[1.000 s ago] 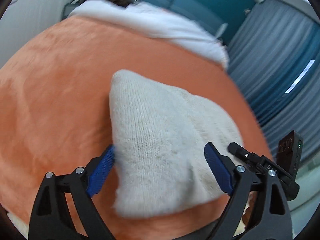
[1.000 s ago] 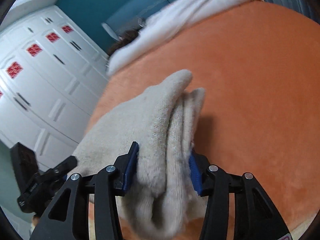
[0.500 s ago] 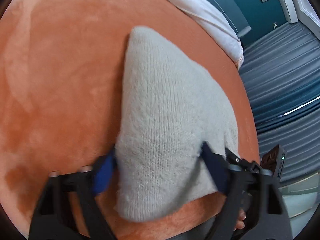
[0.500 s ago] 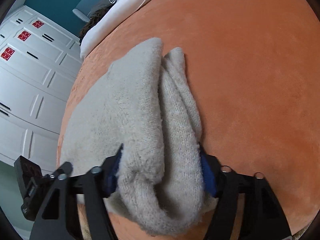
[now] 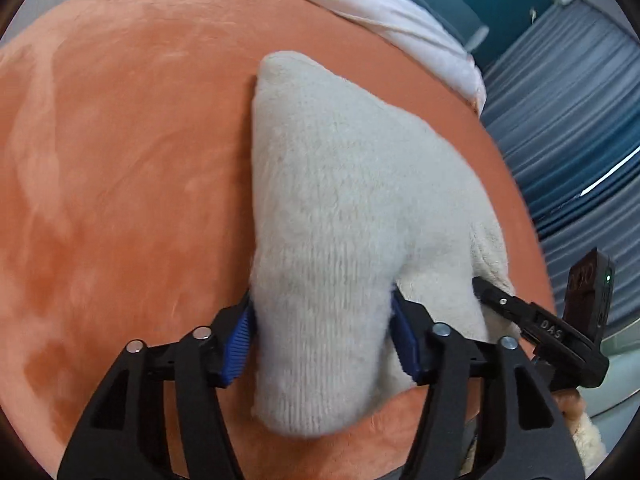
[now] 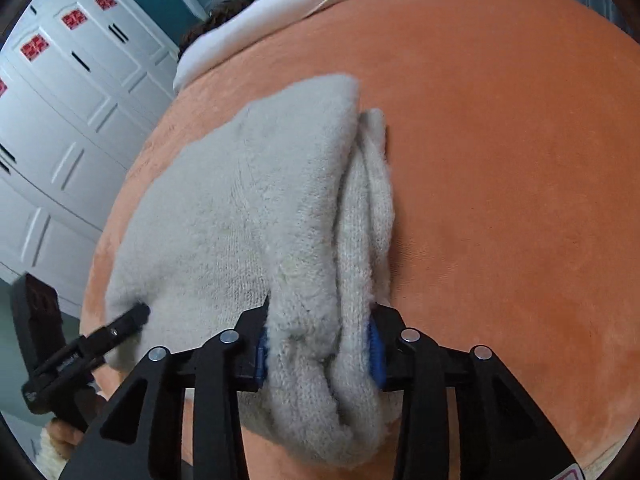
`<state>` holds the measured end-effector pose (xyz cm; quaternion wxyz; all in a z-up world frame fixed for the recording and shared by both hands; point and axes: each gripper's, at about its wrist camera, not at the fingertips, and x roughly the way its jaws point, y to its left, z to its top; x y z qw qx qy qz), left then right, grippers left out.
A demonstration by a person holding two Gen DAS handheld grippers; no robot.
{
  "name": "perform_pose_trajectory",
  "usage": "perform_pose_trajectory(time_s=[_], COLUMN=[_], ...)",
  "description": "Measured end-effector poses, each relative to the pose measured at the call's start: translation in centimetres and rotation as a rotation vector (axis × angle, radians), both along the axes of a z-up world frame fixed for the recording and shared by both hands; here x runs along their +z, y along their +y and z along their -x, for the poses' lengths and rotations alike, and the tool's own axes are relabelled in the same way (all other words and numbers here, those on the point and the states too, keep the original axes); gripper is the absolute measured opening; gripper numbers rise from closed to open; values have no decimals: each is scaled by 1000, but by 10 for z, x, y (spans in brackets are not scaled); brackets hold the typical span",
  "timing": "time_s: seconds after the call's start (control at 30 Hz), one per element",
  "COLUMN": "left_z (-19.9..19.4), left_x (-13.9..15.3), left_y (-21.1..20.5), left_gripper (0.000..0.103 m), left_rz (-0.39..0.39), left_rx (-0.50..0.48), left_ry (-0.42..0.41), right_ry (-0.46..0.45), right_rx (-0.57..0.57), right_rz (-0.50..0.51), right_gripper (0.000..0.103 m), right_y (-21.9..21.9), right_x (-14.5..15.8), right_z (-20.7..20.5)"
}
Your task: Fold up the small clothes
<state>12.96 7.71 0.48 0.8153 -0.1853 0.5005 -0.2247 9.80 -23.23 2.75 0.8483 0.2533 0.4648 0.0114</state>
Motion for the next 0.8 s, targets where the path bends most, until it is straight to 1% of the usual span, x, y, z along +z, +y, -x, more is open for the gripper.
perform_pose_trajectory(time_s=[0.03, 0.1, 0.17, 0.2, 0.23, 0.27, 0.3, 0.33, 0.37, 0.4, 0.43, 0.47, 0.5, 0.57, 0.63, 0.7, 0.73, 0.77, 0.8], left_z=[5, 13, 25, 30, 38, 44, 48, 53, 52, 52, 53, 49, 52, 60, 71, 79, 84, 87, 92], left_x=[4, 17, 33, 38, 45, 50, 51, 48, 42, 32, 20, 12, 10, 14, 25, 30, 30, 31, 30], left_y=[3, 4, 1, -3, -7, -13, -16, -20, -24, -28, -29, -31, -31, -28, -27, -28, -29, -33, -37], left_gripper=[65, 65, 64, 64, 64, 64, 64, 64, 64, 64, 65, 65, 65, 63, 64, 70, 76, 80, 81], left_rz=[-12, -47, -104, -139, -182, -214, -244, -279, -298, -321, -352, -374, -388, -371, -358, -348, -338, -336, -349], left_rx=[15, 21, 10, 4, 5, 5, 7, 5, -5, -19, -26, -29, -23, -13, -6, 12, 15, 13, 17], left_ry=[-5, -36, -89, -117, -148, -171, -186, -182, -160, -123, -82, -57, -45, -63, -101, -124, -130, -135, -146], right_ry=[-16, -48, -94, -109, -117, -102, -71, -20, 39, 70, 57, 51, 50, 16, -20, -57, -60, -60, -63], right_rx=[-16, -42, -45, -37, -23, -4, 17, 37, 46, 51, 42, 30, 20, -1, -17, -26, -32, -42, -50], right_rz=[-1, 40, 86, 105, 125, 163, 195, 234, 258, 252, 242, 227, 211, 198, 200, 210, 225, 240, 249], right_gripper=[42, 42, 42, 39, 33, 27, 24, 21, 20, 20, 20, 20, 20, 20, 24, 26, 34, 45, 50], right_y=[-1, 0, 4, 9, 14, 20, 26, 31, 33, 32, 31, 30, 29, 27, 27, 32, 37, 42, 45], right_x=[10, 31, 49, 55, 57, 54, 46, 33, 16, 1, -4, 1, 7, 28, 44, 54, 54, 50, 47], right_z=[6, 18, 36, 42, 48, 52, 52, 48, 40, 37, 40, 41, 42, 51, 66, 84, 91, 100, 104])
